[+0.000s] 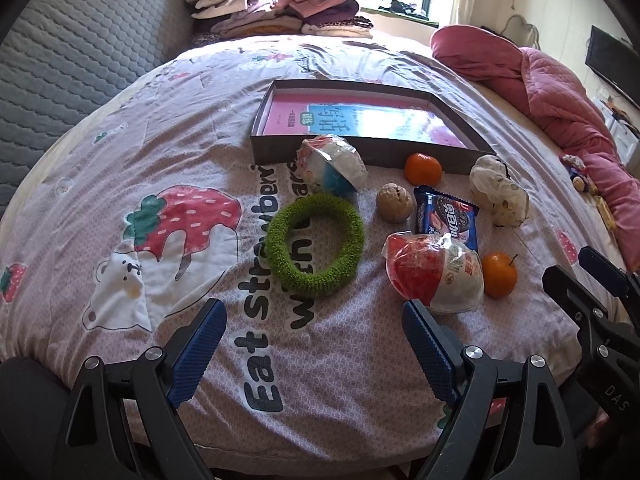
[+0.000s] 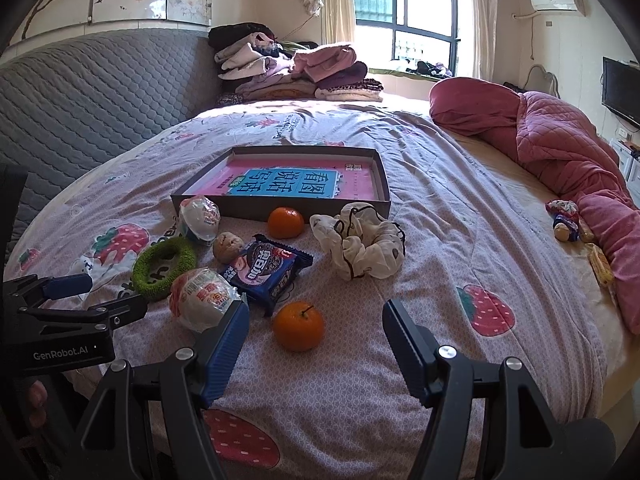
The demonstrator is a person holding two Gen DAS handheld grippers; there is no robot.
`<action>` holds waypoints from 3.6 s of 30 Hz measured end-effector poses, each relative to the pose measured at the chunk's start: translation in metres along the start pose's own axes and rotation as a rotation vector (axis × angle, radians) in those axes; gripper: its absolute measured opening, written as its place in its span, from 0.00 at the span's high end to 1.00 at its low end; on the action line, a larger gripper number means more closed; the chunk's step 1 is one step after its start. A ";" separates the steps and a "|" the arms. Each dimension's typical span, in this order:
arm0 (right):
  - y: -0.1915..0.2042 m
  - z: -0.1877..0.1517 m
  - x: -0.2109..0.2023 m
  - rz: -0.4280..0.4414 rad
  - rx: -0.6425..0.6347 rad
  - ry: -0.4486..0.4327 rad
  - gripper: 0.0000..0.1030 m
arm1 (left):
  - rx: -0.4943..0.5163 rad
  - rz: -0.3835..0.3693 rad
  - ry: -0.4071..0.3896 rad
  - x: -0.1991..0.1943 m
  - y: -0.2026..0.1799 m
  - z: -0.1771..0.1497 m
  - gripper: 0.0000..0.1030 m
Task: Organize objects
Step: 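Move left gripper toward green fuzzy ring while right gripper approaches a tangerine, then close left gripper on green ring while right gripper closes on the tangerine, then carry green ring with left gripper while right gripper carries tangerine over the tray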
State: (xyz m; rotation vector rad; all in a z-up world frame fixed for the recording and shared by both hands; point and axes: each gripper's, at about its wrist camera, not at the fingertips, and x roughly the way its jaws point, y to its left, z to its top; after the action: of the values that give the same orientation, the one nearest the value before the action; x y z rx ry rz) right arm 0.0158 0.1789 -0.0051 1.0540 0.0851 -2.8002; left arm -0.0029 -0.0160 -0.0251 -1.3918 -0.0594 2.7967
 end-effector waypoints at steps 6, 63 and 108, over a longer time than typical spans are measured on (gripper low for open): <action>-0.001 -0.002 0.004 -0.001 -0.001 0.010 0.34 | 0.025 0.018 0.000 0.006 0.000 -0.001 0.13; 0.009 -0.012 0.075 0.062 -0.055 0.095 0.62 | 0.165 -0.109 -0.012 0.070 -0.005 0.019 0.75; 0.011 0.049 0.043 0.111 -0.071 -0.112 0.62 | 0.099 -0.150 -0.143 0.012 -0.009 0.055 0.77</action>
State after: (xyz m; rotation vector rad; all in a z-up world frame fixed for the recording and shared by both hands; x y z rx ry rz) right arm -0.0462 0.1575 0.0036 0.8569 0.1091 -2.7284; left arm -0.0535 -0.0077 -0.0012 -1.1161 -0.0250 2.7298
